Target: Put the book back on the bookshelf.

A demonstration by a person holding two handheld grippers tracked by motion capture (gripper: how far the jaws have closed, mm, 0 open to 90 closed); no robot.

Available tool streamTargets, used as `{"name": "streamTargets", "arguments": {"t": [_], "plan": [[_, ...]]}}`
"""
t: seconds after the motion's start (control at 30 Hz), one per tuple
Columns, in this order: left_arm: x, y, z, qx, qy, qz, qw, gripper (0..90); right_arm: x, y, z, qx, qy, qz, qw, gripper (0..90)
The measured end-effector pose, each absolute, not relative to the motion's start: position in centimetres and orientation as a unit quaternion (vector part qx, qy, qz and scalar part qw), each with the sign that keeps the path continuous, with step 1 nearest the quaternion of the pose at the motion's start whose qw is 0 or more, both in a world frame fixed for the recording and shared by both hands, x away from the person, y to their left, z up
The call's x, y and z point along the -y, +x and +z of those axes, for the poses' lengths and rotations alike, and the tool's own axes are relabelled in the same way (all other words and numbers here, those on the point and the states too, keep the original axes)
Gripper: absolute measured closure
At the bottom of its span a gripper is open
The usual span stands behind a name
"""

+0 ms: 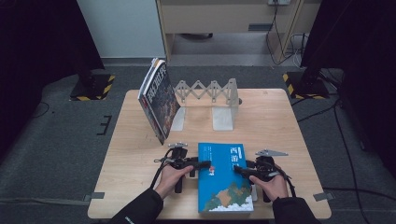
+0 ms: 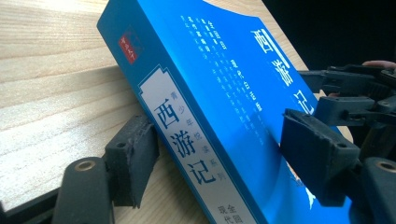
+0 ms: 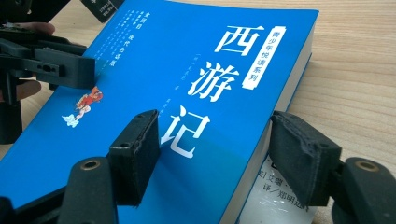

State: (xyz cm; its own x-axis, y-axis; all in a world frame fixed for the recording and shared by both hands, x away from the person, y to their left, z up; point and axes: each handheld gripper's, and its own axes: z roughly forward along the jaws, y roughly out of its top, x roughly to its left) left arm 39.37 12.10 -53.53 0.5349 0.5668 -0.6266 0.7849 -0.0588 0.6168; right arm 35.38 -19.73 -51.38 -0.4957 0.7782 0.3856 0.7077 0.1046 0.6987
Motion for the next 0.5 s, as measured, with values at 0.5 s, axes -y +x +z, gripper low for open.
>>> {"name": "streamTargets", "arguments": {"t": [0.5], "plan": [[-12.18, 39.53, -53.88, -0.479, 0.698, -0.134, 0.514, 32.5, 19.79, 35.51, -51.46, -0.744, 0.494, 0.449, 0.035, 33.9]]}}
